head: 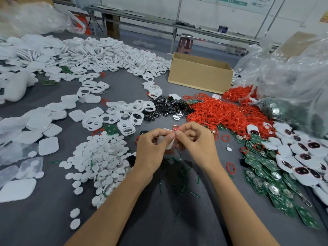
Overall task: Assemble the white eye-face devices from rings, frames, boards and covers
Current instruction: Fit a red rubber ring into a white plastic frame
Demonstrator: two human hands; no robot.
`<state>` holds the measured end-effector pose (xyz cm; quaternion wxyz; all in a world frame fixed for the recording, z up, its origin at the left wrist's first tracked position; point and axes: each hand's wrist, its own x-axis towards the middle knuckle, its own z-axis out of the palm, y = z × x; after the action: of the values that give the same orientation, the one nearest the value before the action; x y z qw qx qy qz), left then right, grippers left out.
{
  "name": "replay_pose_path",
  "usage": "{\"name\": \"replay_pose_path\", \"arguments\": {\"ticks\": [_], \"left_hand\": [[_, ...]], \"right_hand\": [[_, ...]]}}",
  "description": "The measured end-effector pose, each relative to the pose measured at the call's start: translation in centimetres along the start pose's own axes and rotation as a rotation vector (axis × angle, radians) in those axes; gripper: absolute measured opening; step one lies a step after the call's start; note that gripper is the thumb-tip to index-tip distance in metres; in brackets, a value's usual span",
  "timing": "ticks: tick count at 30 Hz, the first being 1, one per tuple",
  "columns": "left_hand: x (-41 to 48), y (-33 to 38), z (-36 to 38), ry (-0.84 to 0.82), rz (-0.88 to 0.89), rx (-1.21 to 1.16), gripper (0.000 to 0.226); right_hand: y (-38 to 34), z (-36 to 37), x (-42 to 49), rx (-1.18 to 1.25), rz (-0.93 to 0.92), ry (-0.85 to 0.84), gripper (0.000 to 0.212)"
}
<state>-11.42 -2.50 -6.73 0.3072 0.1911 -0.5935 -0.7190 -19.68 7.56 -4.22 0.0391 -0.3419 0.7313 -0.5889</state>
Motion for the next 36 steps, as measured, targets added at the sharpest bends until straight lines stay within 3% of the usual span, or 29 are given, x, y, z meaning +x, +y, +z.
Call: {"name": "replay_pose_path", "arguments": {"ticks": [7, 11, 24, 31, 36], "left_hand": [[0.09, 0.01, -0.06, 0.017, 0.005, 0.002, 0.006], [-0.02, 0.08, -0.05, 0.003, 0.013, -0.01, 0.006], [-0.06, 0.13, -0.16, 0.006, 0.056, 0.054, 0.005], [-0.06, 0.04, -0.16, 0.014, 0.061, 0.084, 0.003], [-0.07, 0.1, -0.05, 0.006, 0.031, 0.035, 0.009]], "right_hand": [[0.28, -0.2, 0.15, -0.059, -0.008, -0.044, 0.016], [0.39, -0.26, -0.03, 0.009, -0.048, -0.099, 0.007], [0.06, -0.31, 0.02, 0.009, -0.094, -0.019, 0.013], [0.2, -0.89, 0.2, -0.166, -0.187, 0.009, 0.015], [0.45, -0.62, 0.28, -0.143, -0.102, 0.046, 0.016]]}}
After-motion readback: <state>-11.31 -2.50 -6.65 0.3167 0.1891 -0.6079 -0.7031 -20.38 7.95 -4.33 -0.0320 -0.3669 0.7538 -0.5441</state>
